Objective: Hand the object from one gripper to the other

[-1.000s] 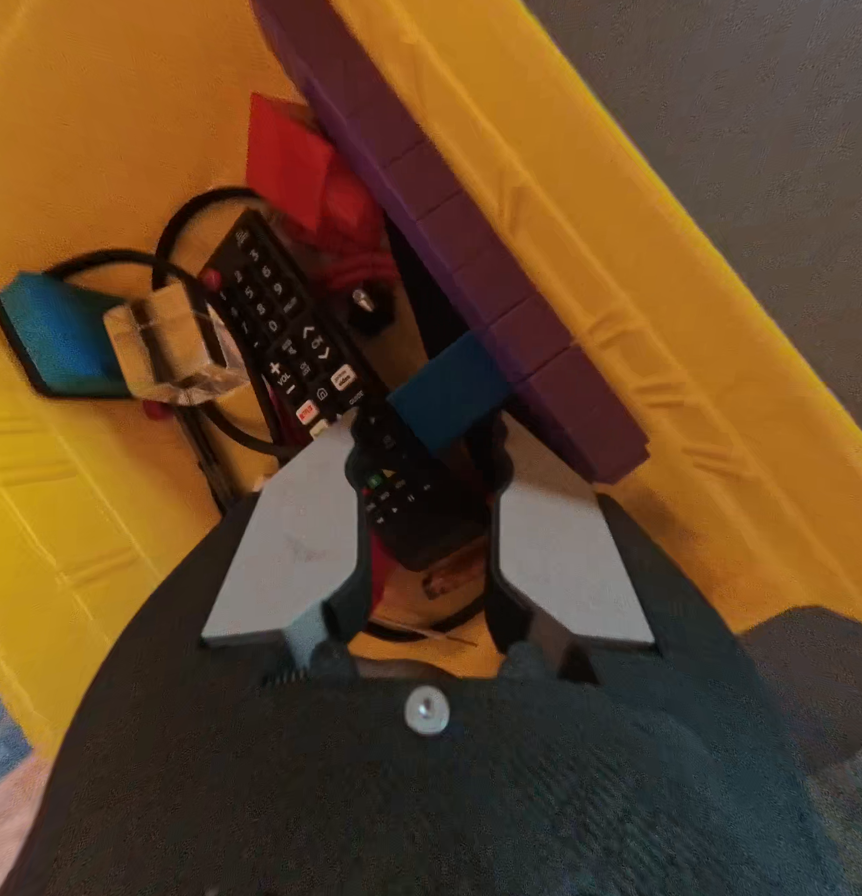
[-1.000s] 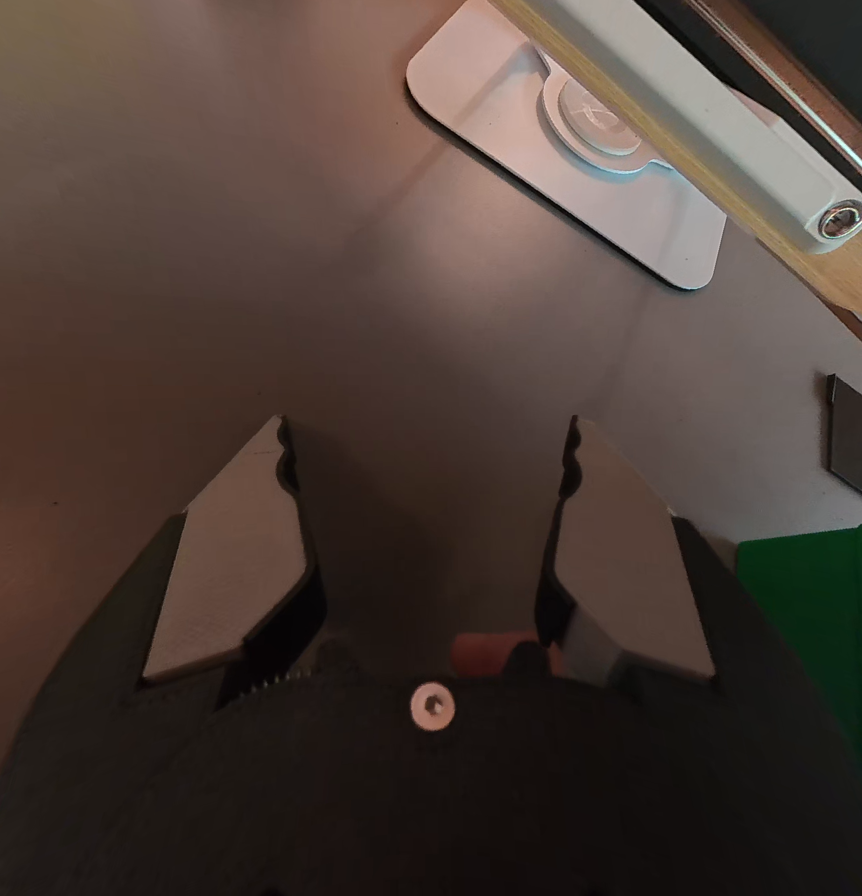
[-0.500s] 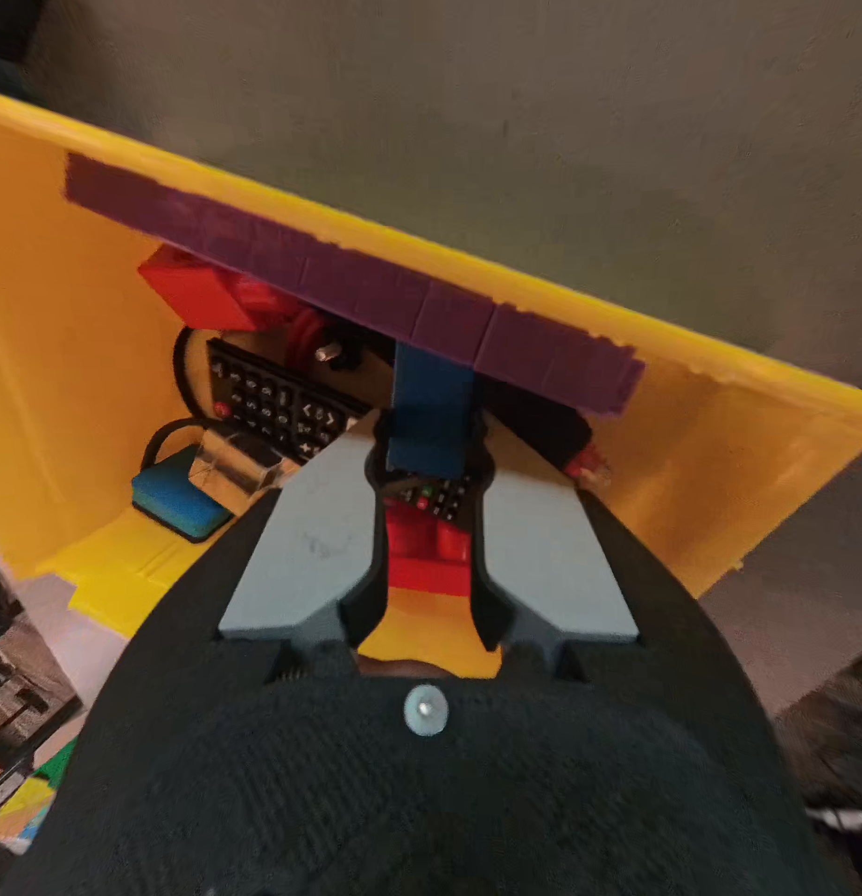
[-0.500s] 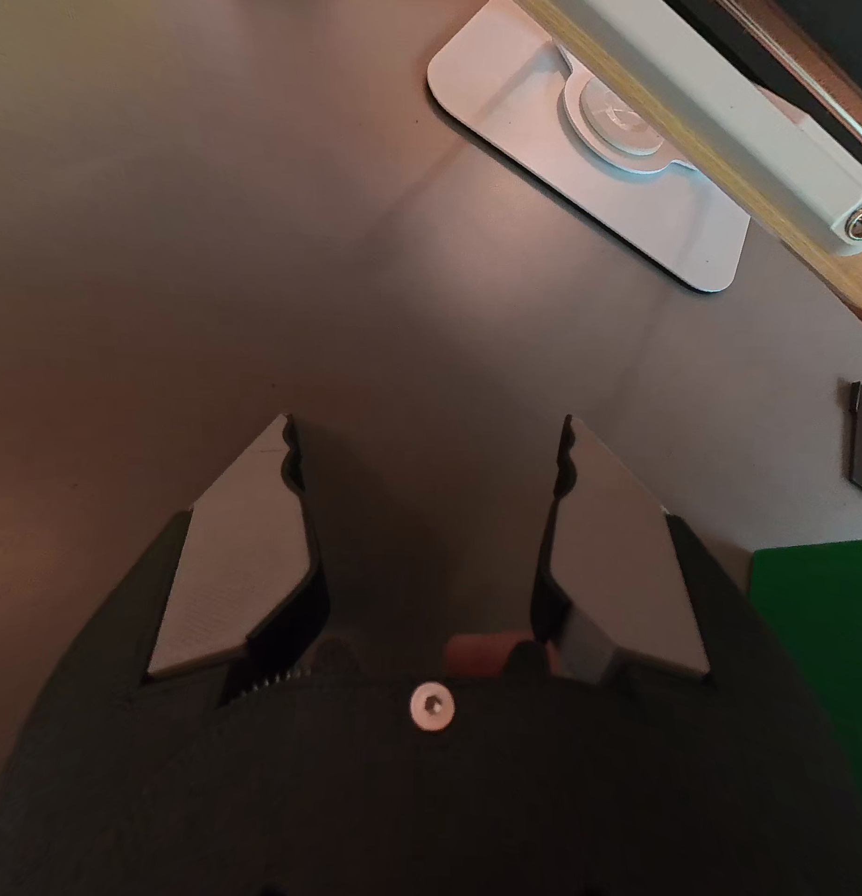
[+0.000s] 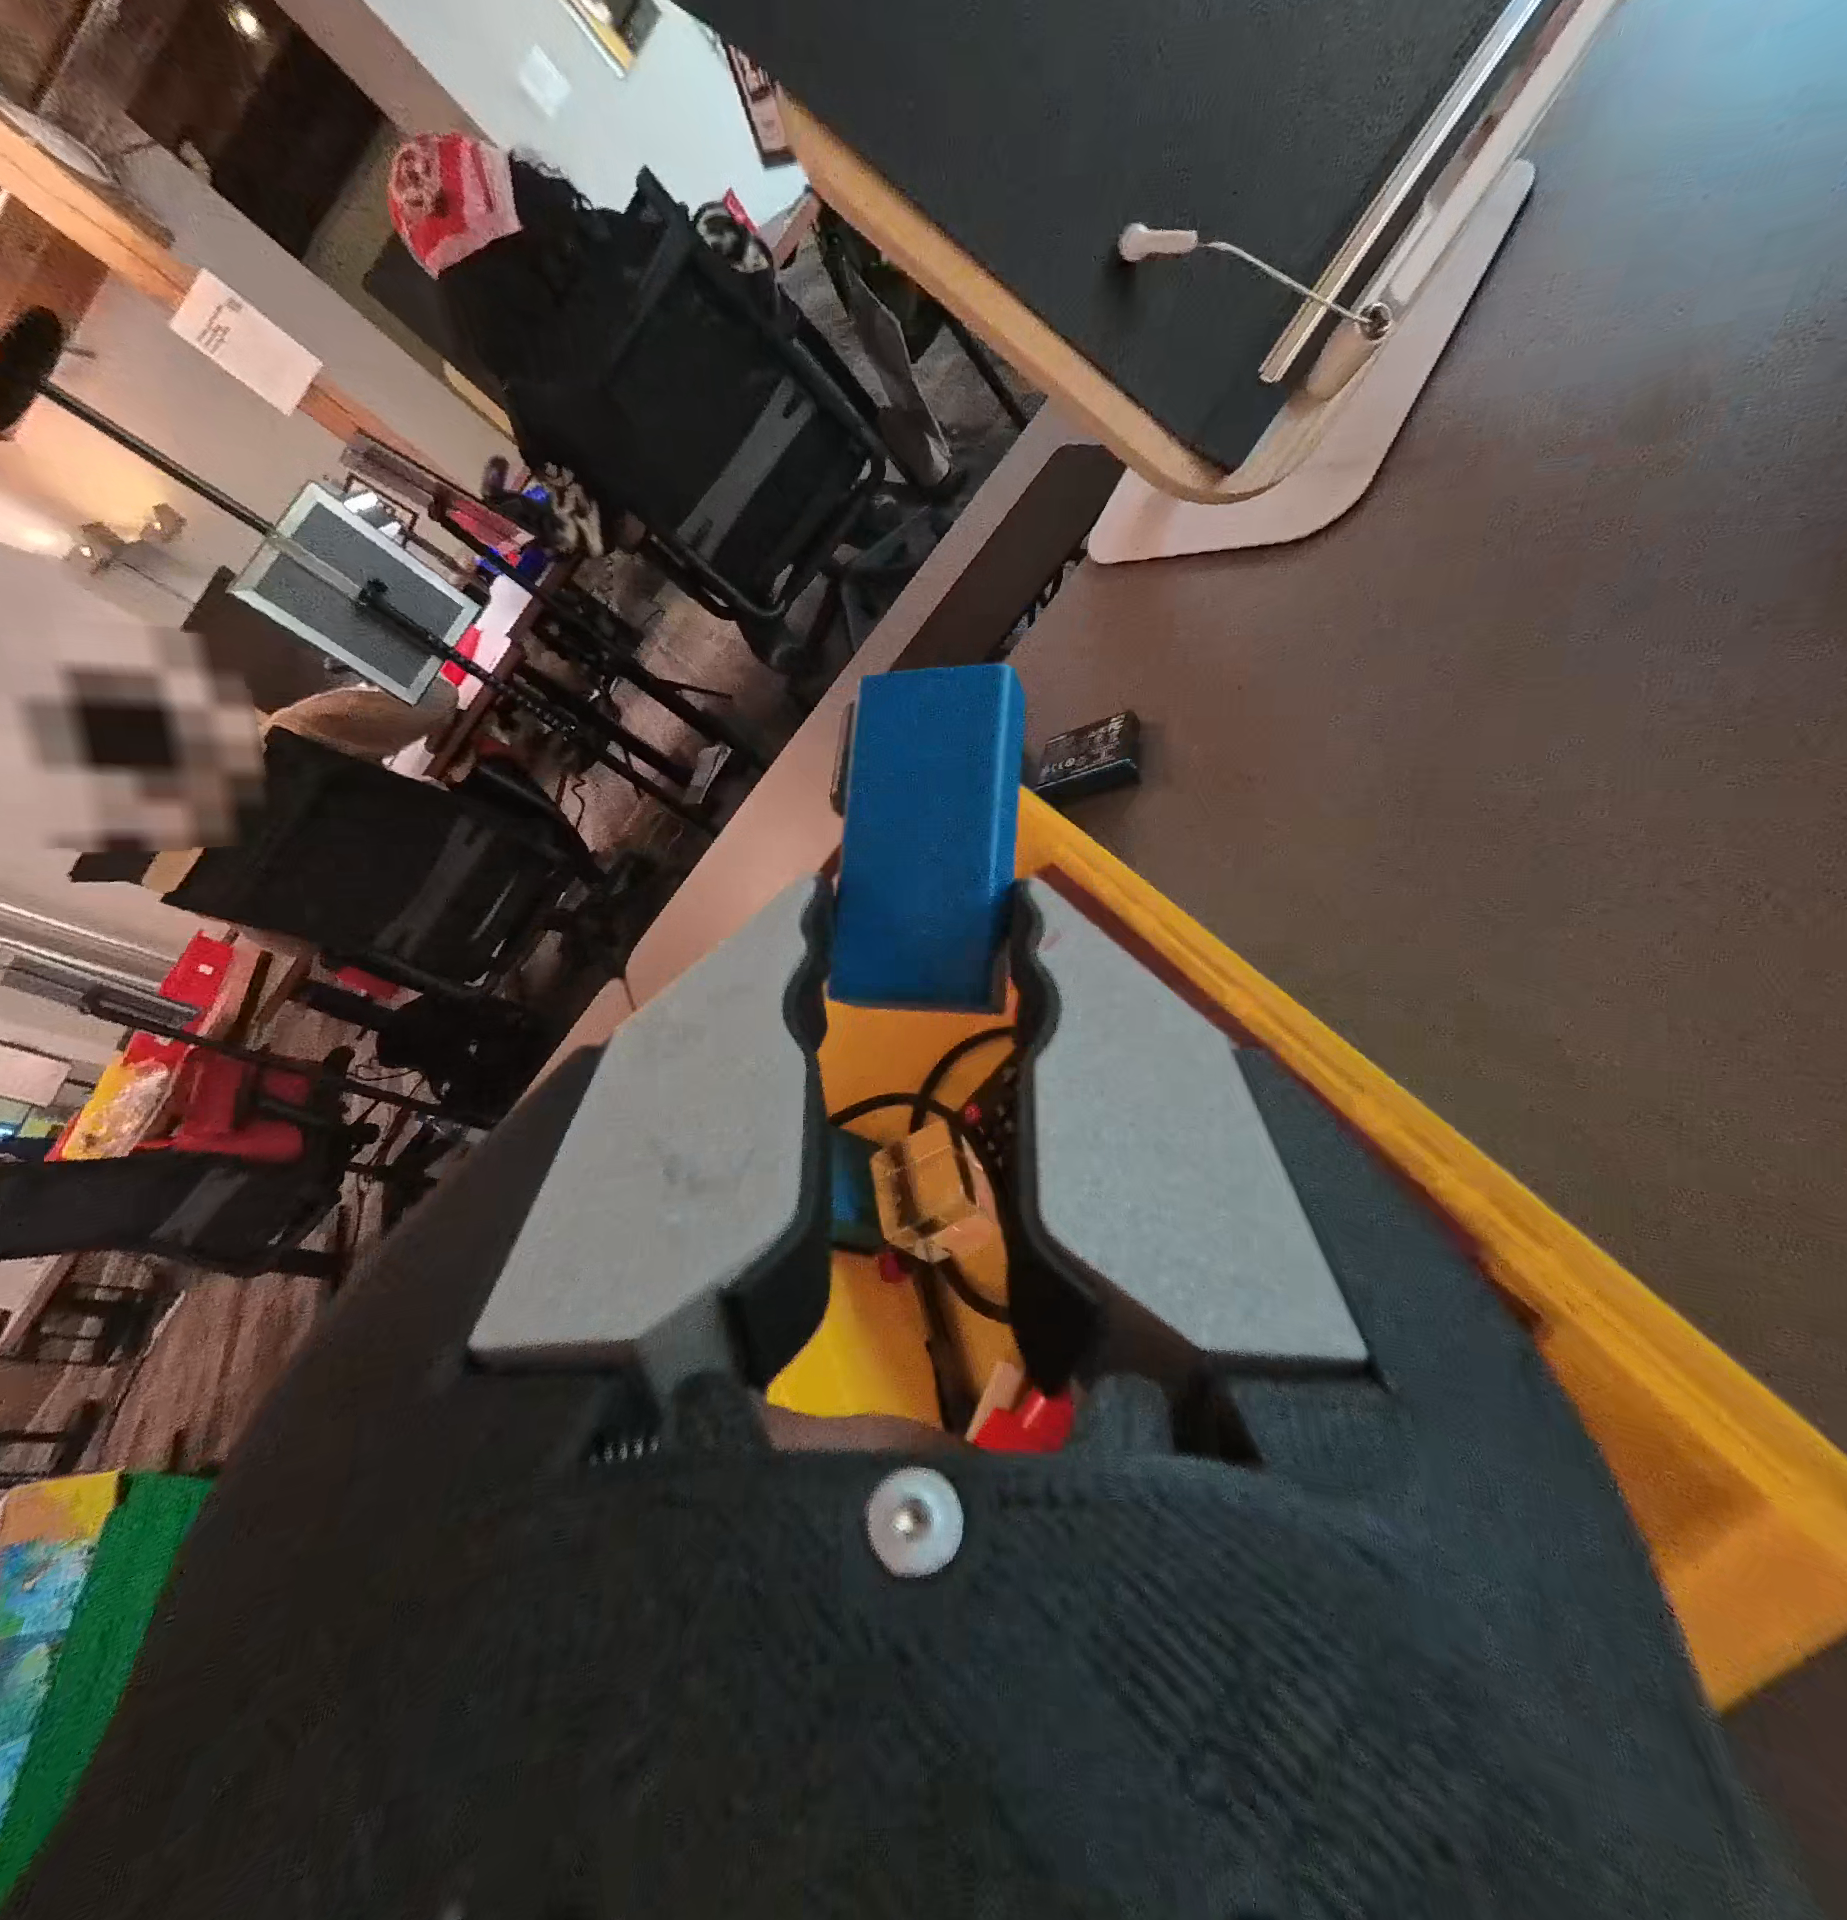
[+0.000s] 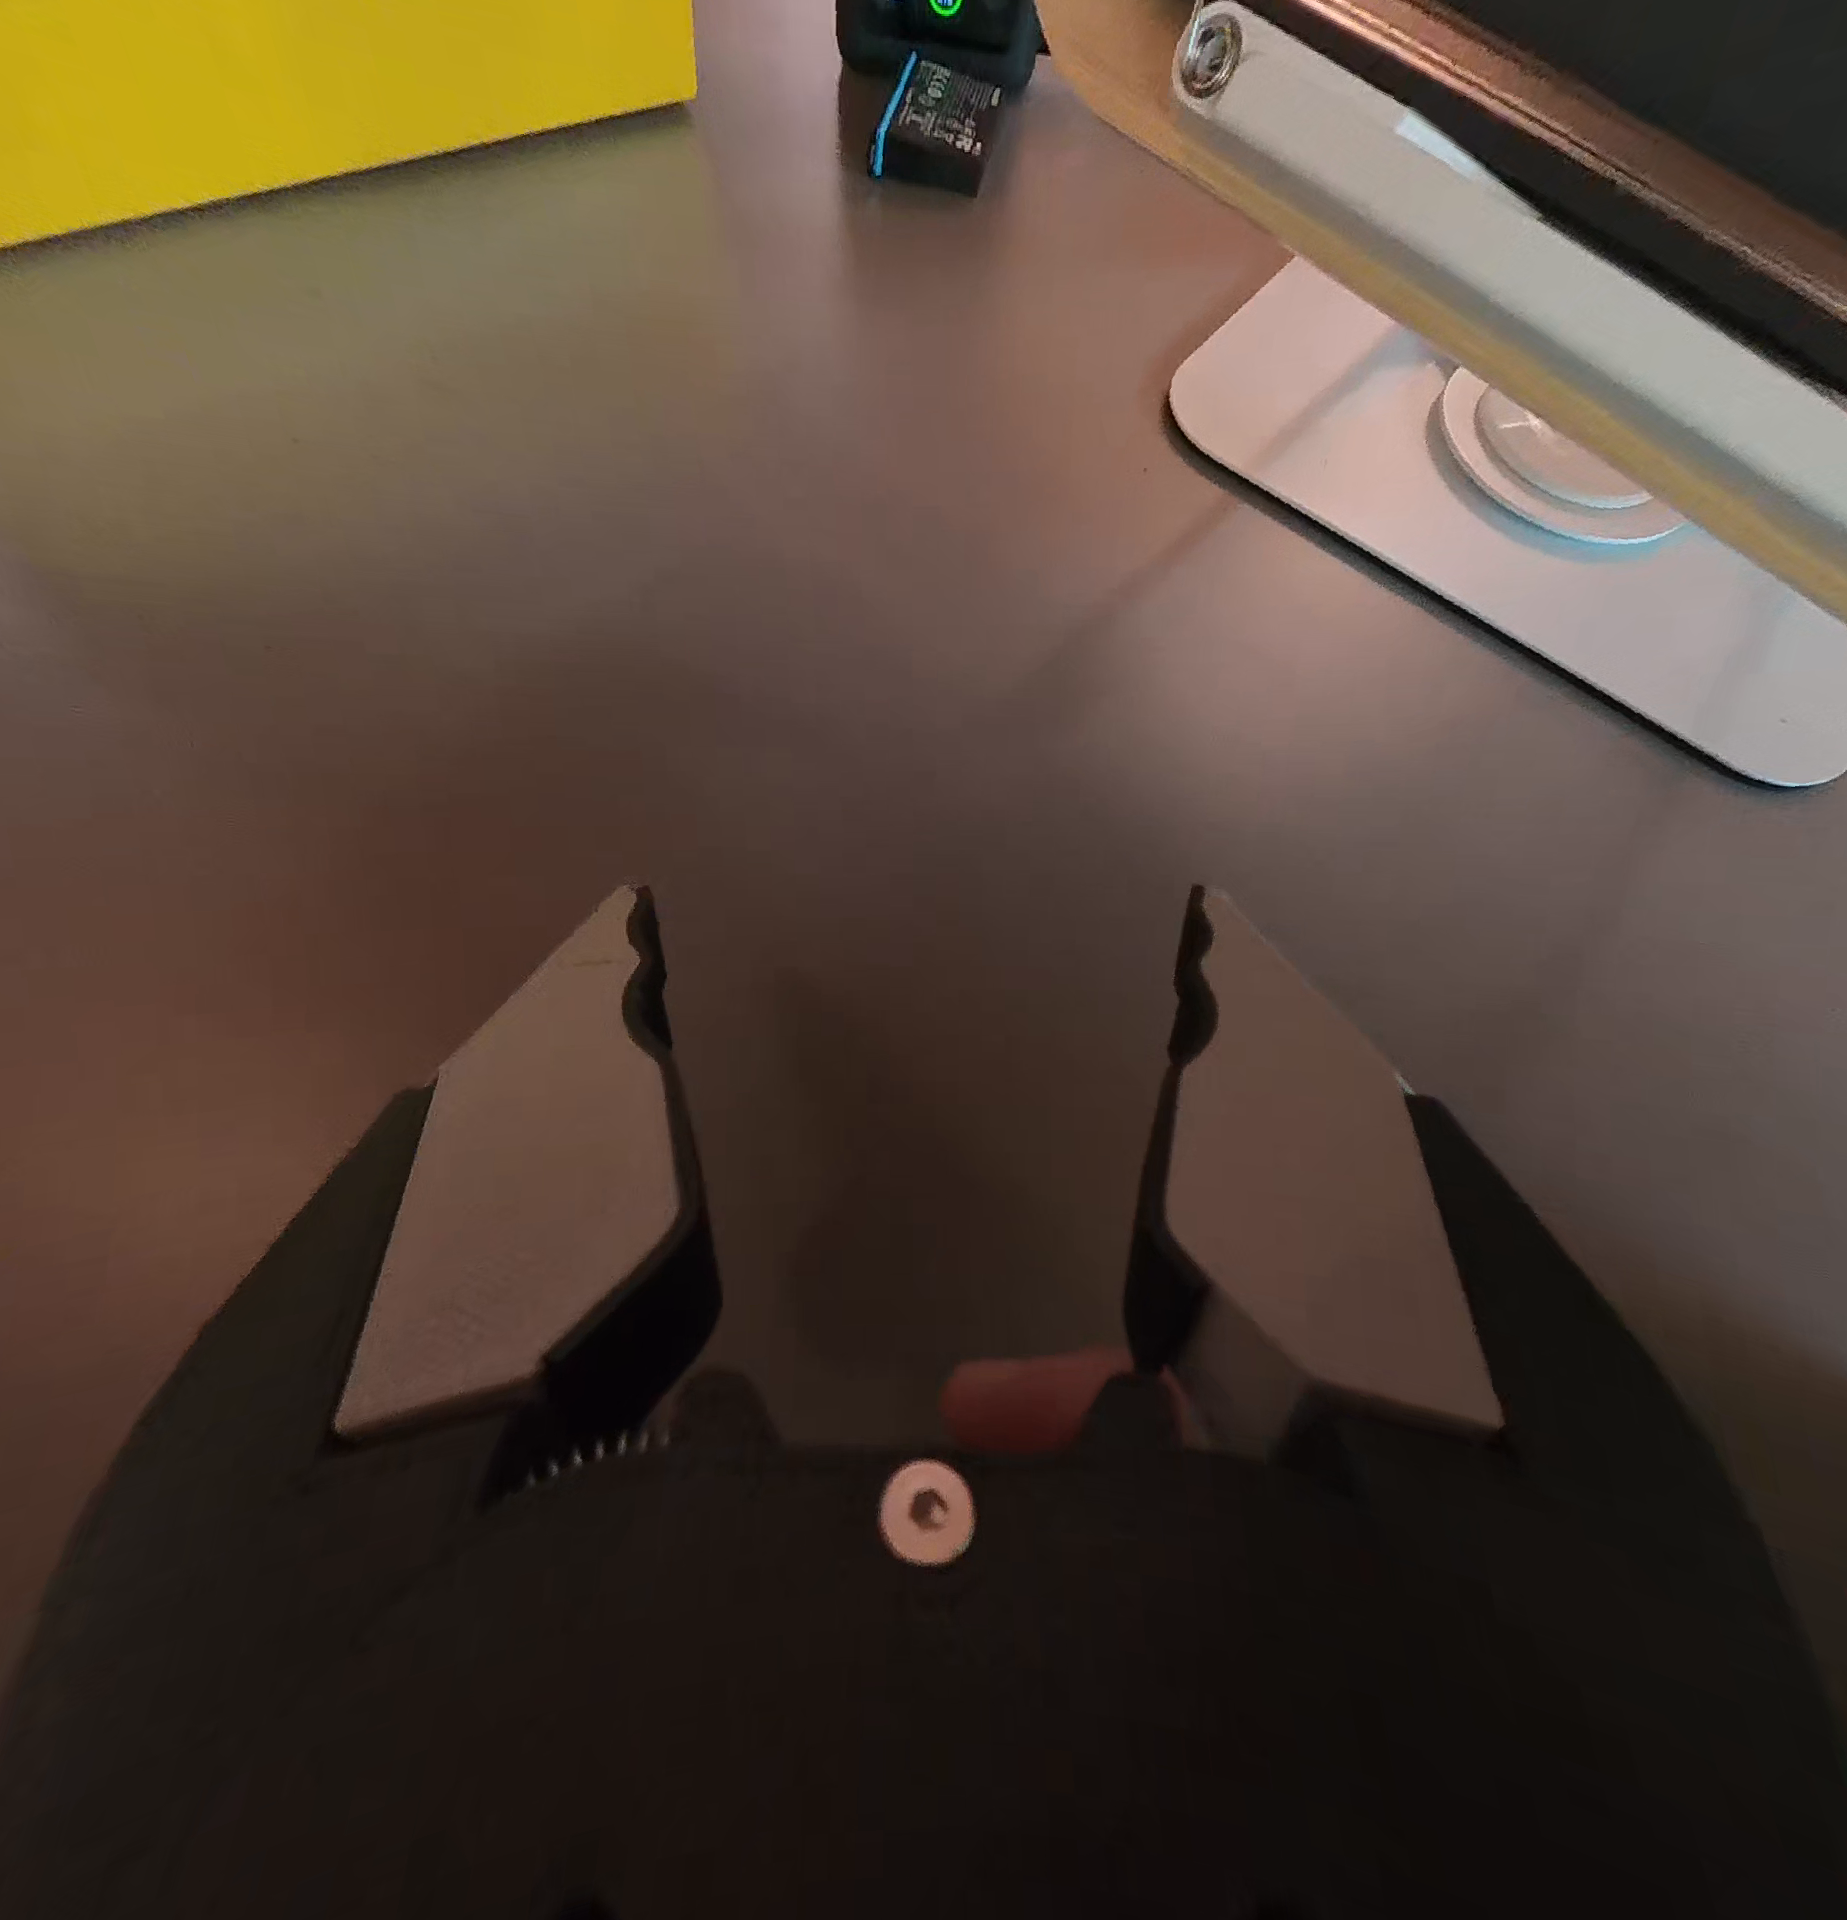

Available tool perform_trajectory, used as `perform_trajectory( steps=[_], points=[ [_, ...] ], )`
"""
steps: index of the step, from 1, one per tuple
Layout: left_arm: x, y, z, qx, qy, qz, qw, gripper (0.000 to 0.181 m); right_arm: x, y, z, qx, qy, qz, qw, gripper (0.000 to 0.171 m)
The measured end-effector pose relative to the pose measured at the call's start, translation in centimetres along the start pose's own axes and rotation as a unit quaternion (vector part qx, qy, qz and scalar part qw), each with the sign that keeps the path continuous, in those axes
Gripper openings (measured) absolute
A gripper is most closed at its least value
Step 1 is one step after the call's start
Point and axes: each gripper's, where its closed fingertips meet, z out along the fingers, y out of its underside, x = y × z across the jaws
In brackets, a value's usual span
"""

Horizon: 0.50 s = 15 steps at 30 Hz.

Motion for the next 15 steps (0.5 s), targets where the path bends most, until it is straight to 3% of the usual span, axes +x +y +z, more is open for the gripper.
perform_trajectory(
  steps=[3, 6, 10, 13, 15],
  points=[
    [1.3, -1.6, 0.0, 0.035, 0.005, -0.032, 0.999, 0.031, -1.1, -0.6, -0.1, 0.014, -0.023, -0.003, 1.0, 0.093],
    [5.1, -7.5, -0.9, 0.116, 0.03, -0.031, 0.992, 0.031, -3.6, -3.5, -1.5, 0.085, -0.087, 0.005, 0.993, 0.09],
    [13.1, -14.4, -0.2, 0.164, 0.017, 0.02, 0.986, 0.031, -7.3, -9.3, -6.4, 0.224, -0.225, 0.074, 0.946, 0.072],
    [18.6, -16.6, 2.4, 0.166, -0.018, 0.059, 0.984, 0.031, -6.9, -12.0, -9.2, 0.293, -0.258, 0.128, 0.912, 0.071],
    [21.1, -18.1, 3.7, 0.186, -0.044, 0.07, 0.979, 0.031, -6.2, -12.0, -9.4, 0.286, -0.262, 0.155, 0.909, 0.066]
  ],
)
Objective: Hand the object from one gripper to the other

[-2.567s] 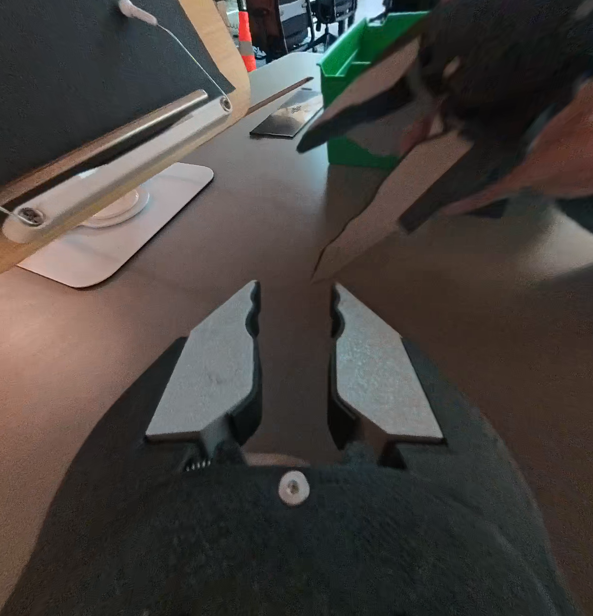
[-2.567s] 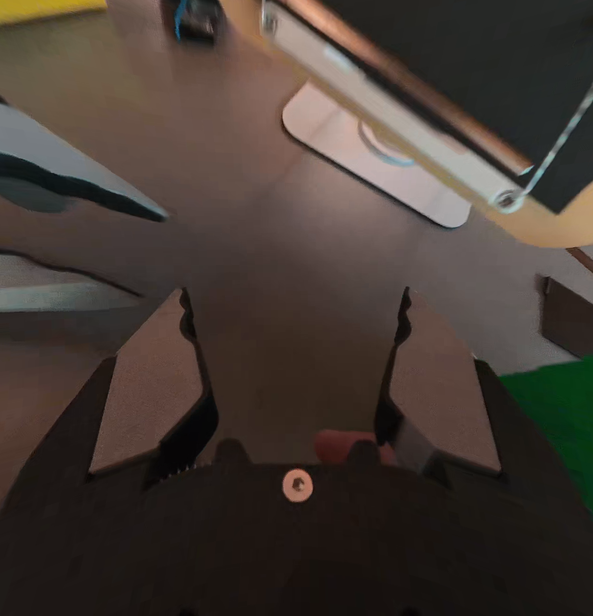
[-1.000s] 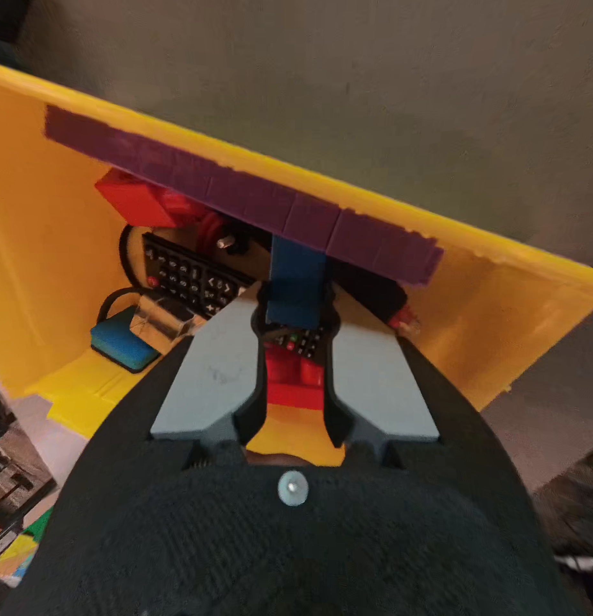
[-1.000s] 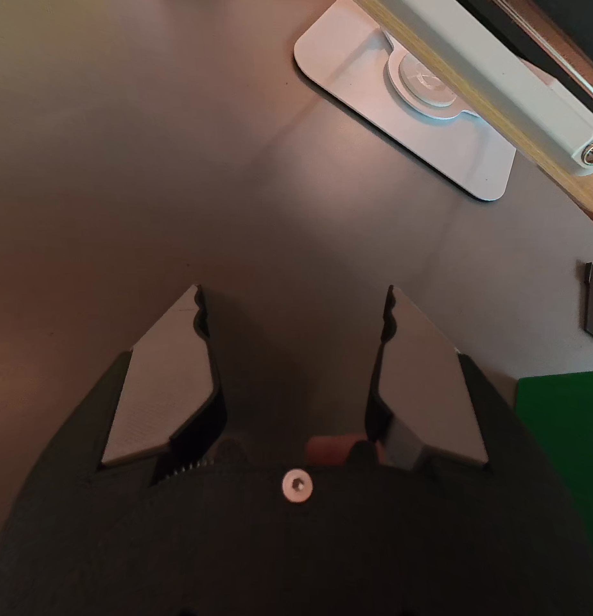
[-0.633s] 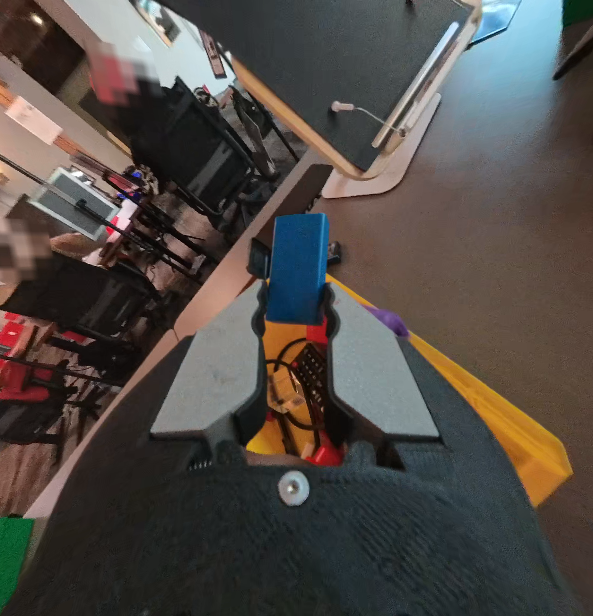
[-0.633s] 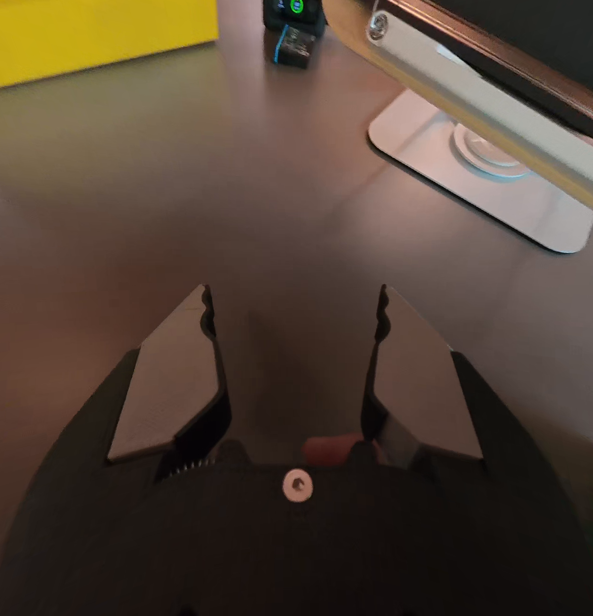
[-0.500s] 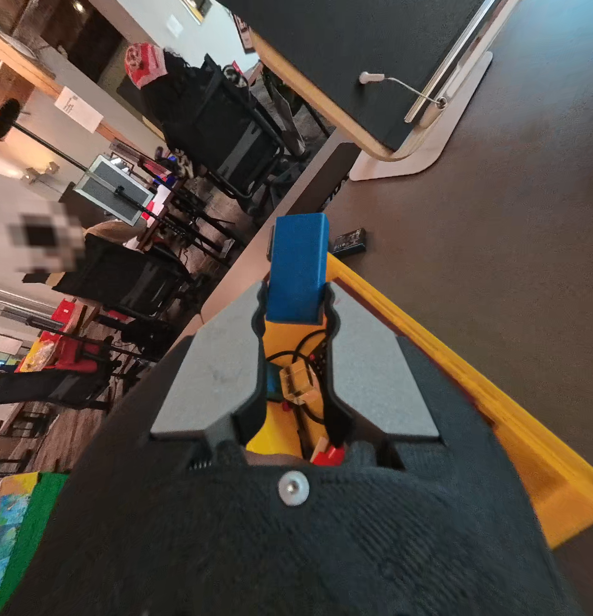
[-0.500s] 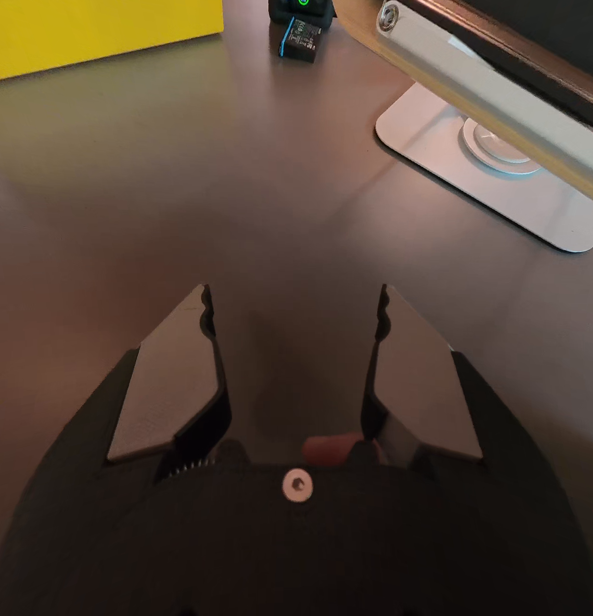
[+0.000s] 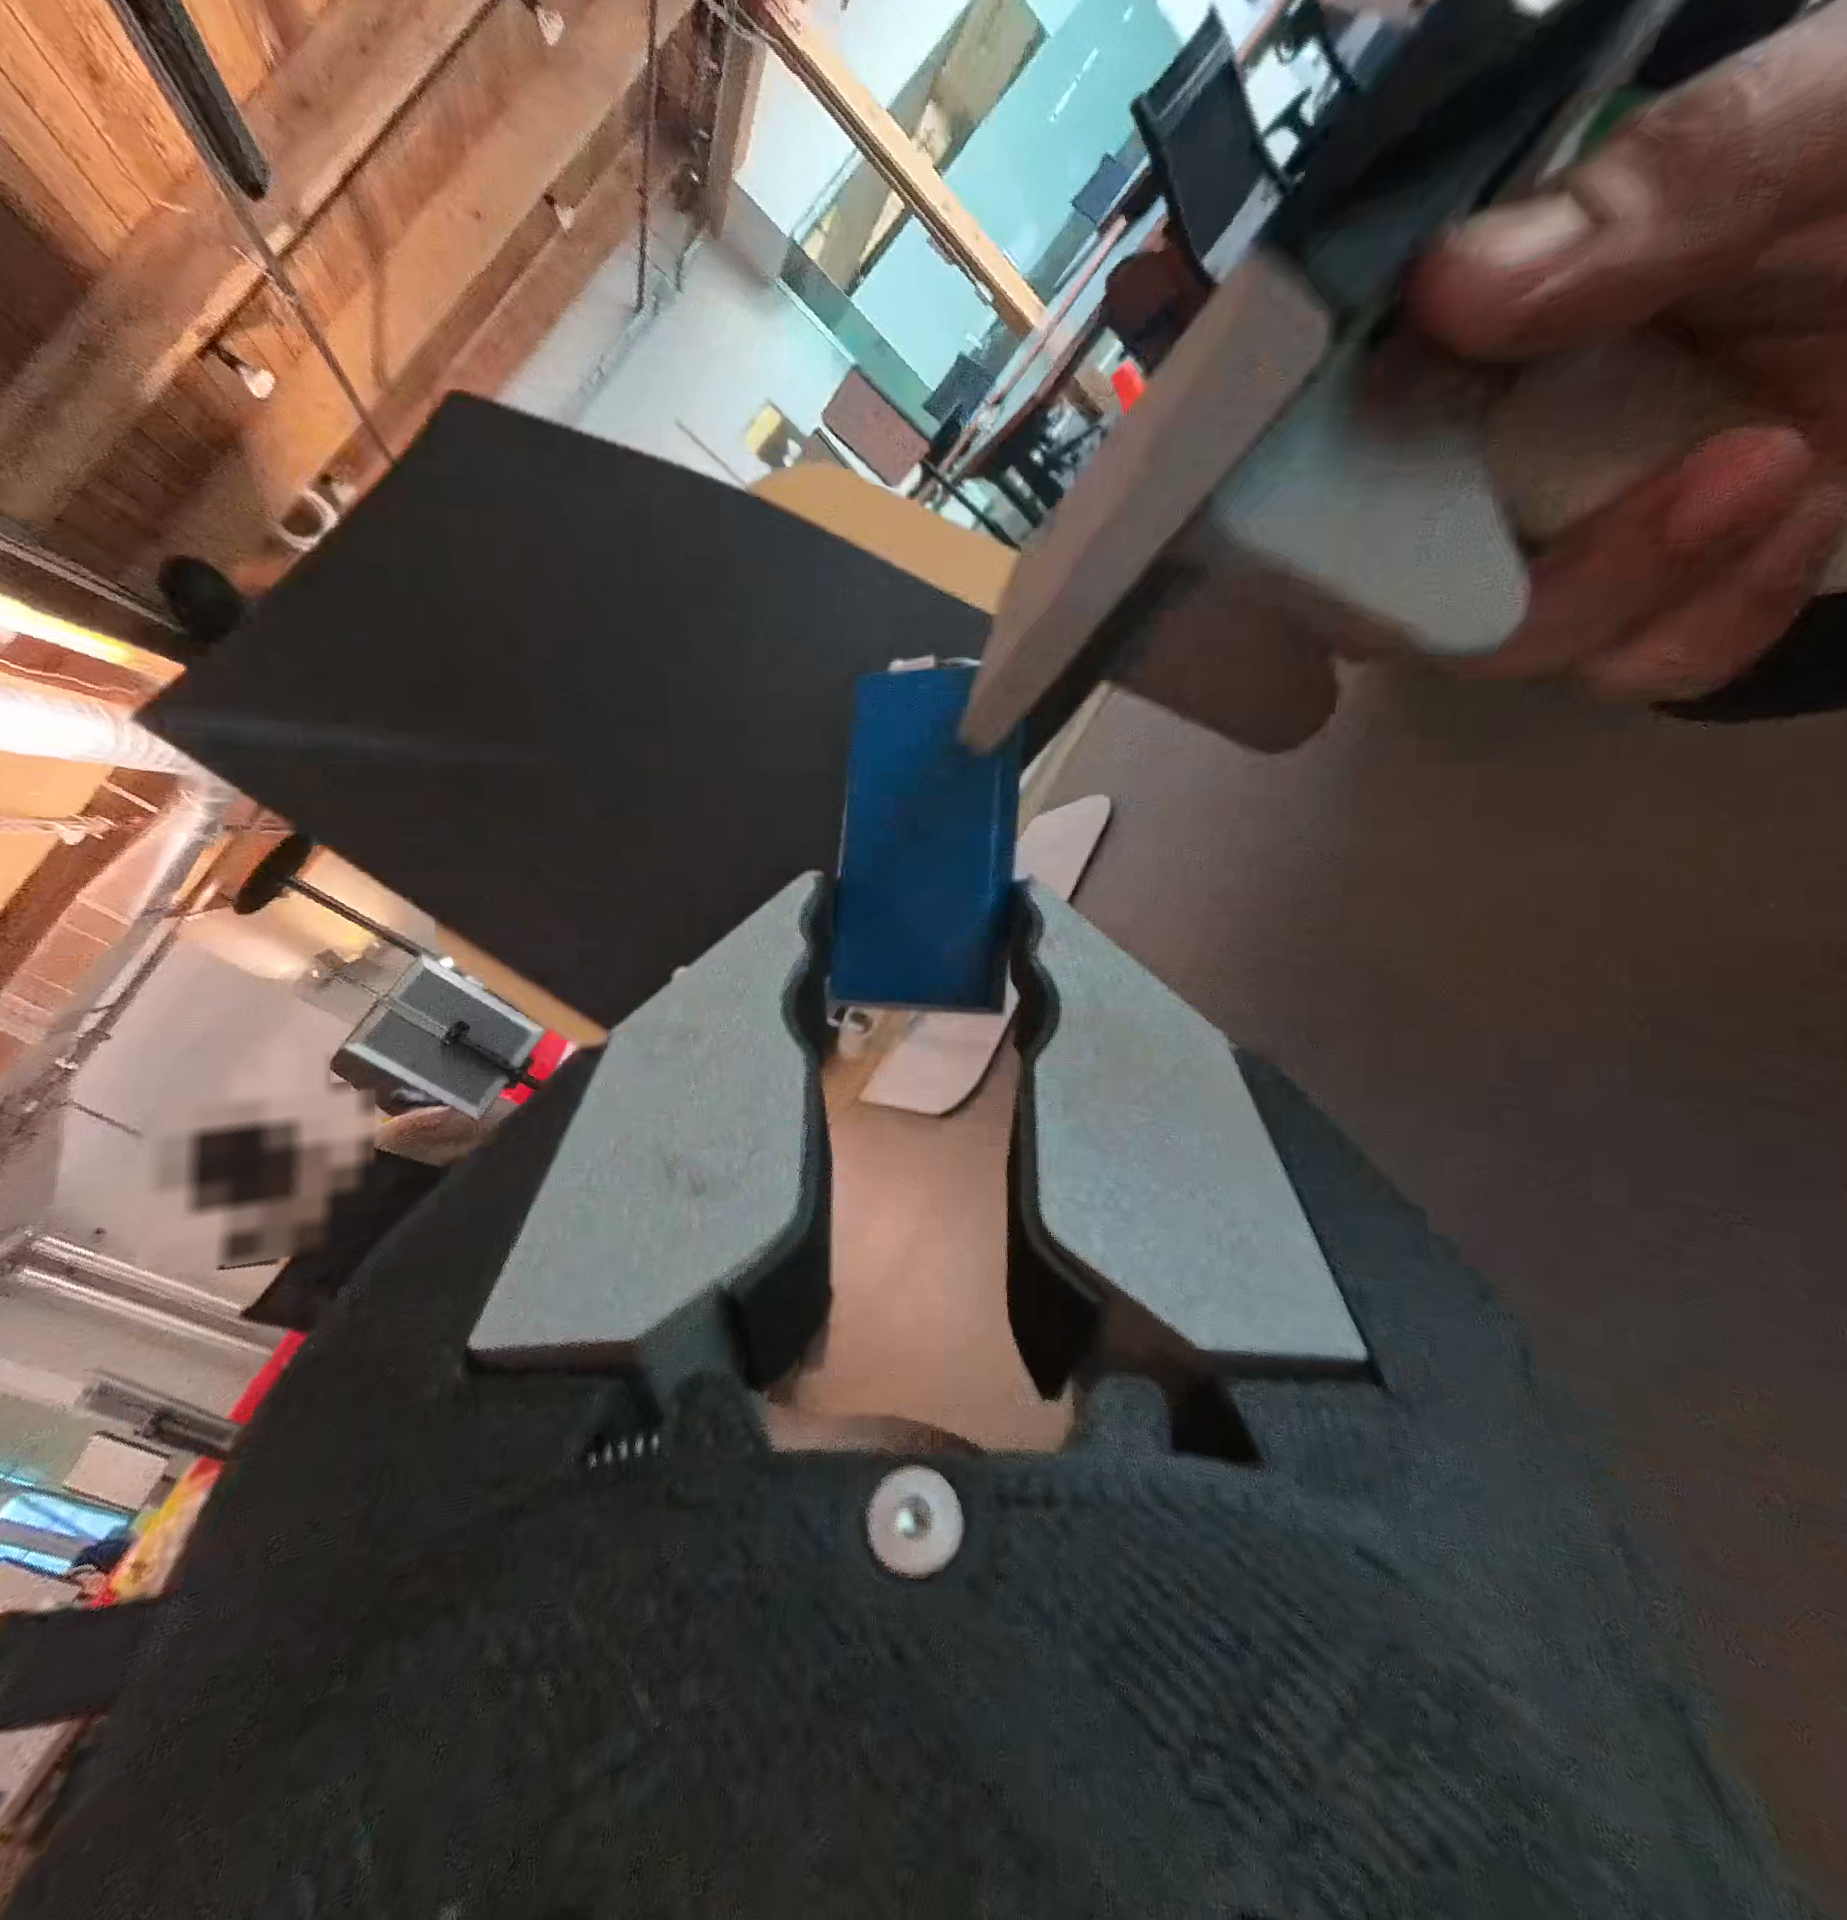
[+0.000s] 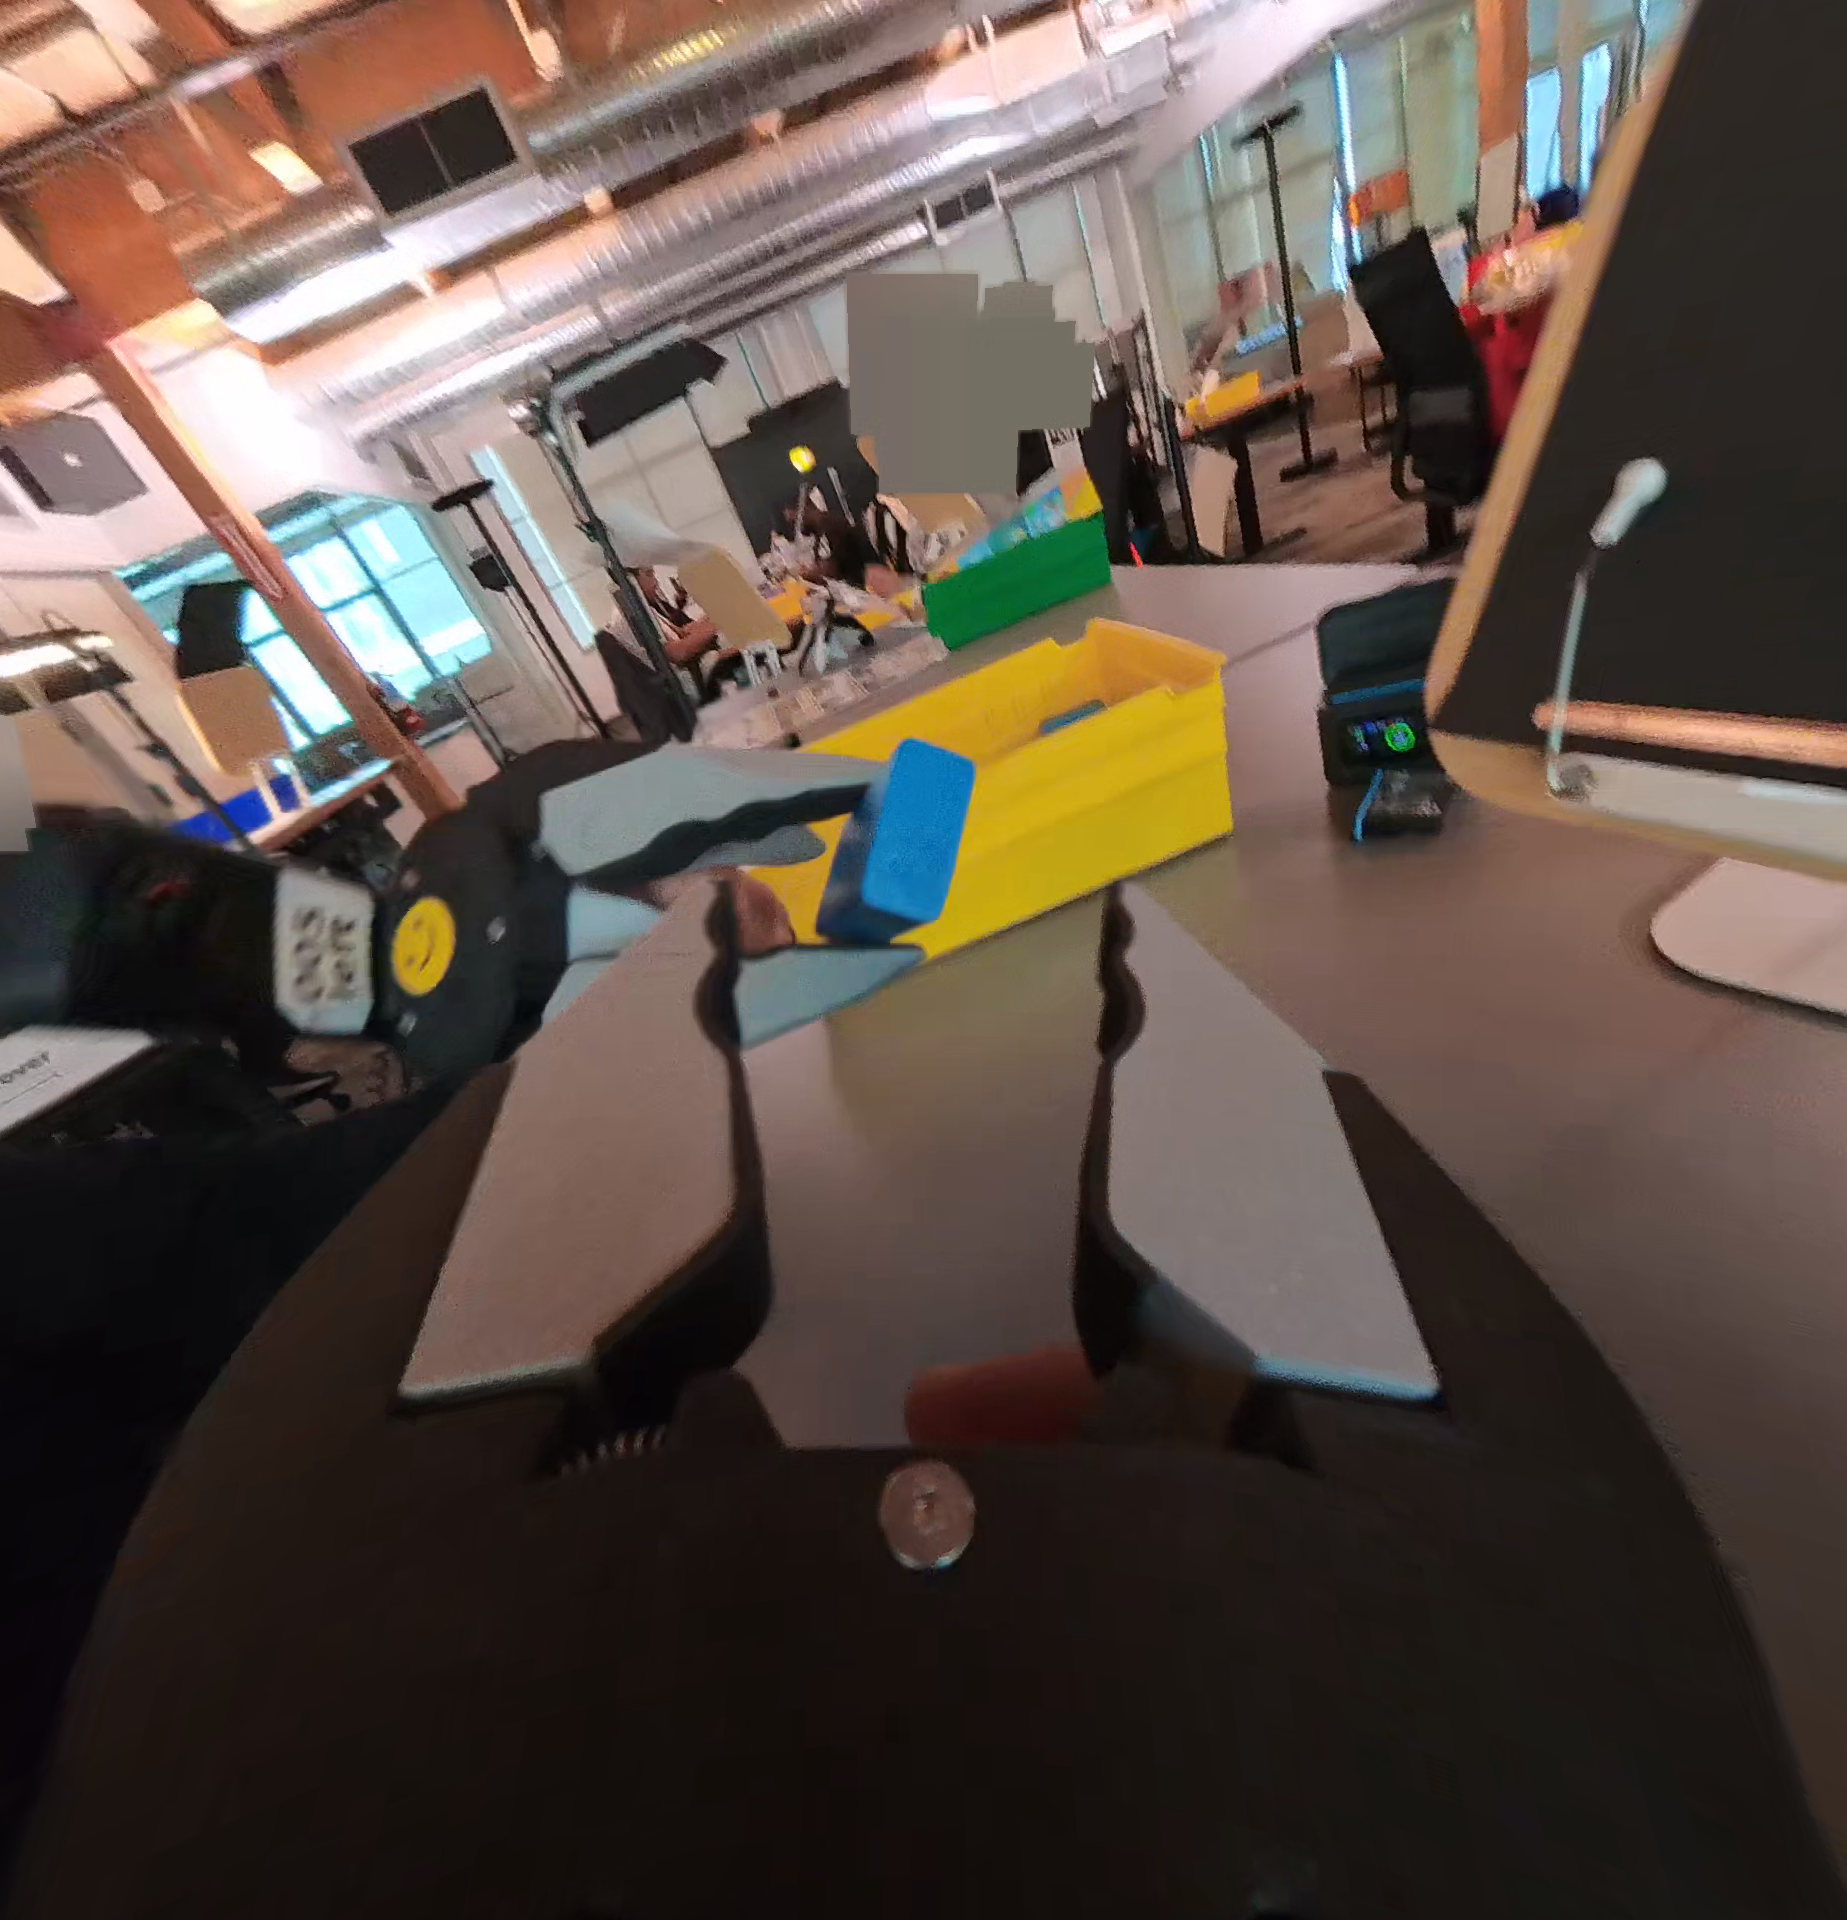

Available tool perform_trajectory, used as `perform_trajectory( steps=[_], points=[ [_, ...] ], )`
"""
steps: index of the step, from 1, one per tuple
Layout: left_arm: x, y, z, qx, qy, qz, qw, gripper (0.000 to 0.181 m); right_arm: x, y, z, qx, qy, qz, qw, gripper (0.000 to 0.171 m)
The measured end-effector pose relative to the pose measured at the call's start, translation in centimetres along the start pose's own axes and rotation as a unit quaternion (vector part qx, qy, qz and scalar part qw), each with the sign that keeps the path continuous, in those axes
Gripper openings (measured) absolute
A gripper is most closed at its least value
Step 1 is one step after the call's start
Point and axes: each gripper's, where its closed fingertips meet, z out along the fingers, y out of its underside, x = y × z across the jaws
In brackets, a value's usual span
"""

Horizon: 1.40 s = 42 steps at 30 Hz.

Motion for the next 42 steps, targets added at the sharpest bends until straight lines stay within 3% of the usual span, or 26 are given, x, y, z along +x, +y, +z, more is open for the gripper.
perform_trajectory(
  steps=[2, 4, 6, 8, 10, 12, 15, 16, 18, 20, 26, 31, 33, 35, 37, 39, 42],
  points=[
    [1.5, -1.1, 1.1, 0.015, -0.027, 0.016, 0.999, 0.031, 1.4, 1.0, -0.3, -0.026, 0.019, 0.015, 0.999, 0.046],
    [2.6, -1.5, 2.5, 0.019, -0.046, 0.046, 0.998, 0.031, 1.2, 1.0, -1.1, -0.018, -0.015, 0.028, 0.999, 0.012],
    [3.9, -1.1, 3.6, 0.017, -0.013, 0.009, 1.0, 0.03, 2.2, 1.0, -2.0, -0.015, 0.006, -0.009, 1.0, 0.011],
    [4.8, -0.2, 4.2, 0.009, 0.047, -0.094, 0.994, 0.04, 4.6, 1.2, -3.2, -0.037, 0.09, -0.131, 0.987, 0.011],
    [6.0, 1.3, 4.7, -0.017, 0.124, -0.207, 0.97, 0.05, 7.0, 1.2, -4.7, -0.083, 0.192, -0.299, 0.931, 0.012],
    [7.4, 1.9, 5.0, -0.034, 0.213, -0.332, 0.918, 0.064, 7.9, 1.1, -5.8, -0.113, 0.261, -0.475, 0.833, 0.011],
    [8.5, -0.6, 4.5, 0.006, 0.369, -0.516, 0.773, 0.076, 6.5, 1.7, -5.8, -0.116, 0.279, -0.661, 0.687, 0.012],
    [8.3, -1.3, 4.2, 0.022, 0.404, -0.554, 0.728, 0.076, 5.8, 2.0, -5.6, -0.113, 0.278, -0.692, 0.657, 0.012],
    [8.0, -1.9, 3.7, 0.039, 0.445, -0.587, 0.675, 0.077, 4.5, 2.3, -5.2, -0.102, 0.269, -0.728, 0.622, 0.012],
    [8.3, -2.0, 3.3, 0.048, 0.461, -0.577, 0.672, 0.072, 3.4, 3.3, -4.8, -0.103, 0.245, -0.743, 0.614, 0.012],
    [8.5, -2.4, 2.2, 0.082, 0.465, -0.509, 0.72, 0.068, 2.1, 4.8, -3.9, -0.098, 0.201, -0.721, 0.656, 0.013],
    [8.5, -1.6, 2.6, 0.078, 0.415, -0.404, 0.812, 0.067, 3.1, 5.2, -4.2, -0.107, 0.221, -0.697, 0.673, 0.029],
    [8.1, -1.0, 3.0, 0.076, 0.377, -0.365, 0.848, 0.067, 3.4, 5.6, -4.5, -0.118, 0.2, -0.65, 0.724, 0.038],
    [7.7, -0.9, 2.7, 0.086, 0.363, -0.343, 0.862, 0.068, 4.6, 6.0, -5.2, -0.14, 0.182, -0.565, 0.792, 0.044],
    [7.7, -0.9, 2.6, 0.092, 0.349, -0.302, 0.882, 0.068, 5.9, 6.7, -5.6, -0.159, 0.149, -0.414, 0.884, 0.044],
    [7.9, -0.8, 2.6, 0.092, 0.333, -0.254, 0.903, 0.068, 4.3, 7.5, -5.5, -0.161, 0.039, -0.244, 0.956, 0.045],
    [8.3, -1.8, 1.7, 0.135, 0.328, -0.196, 0.914, 0.067, 2.2, 6.6, -6.1, -0.129, -0.088, -0.054, 0.986, 0.057]
  ],
)
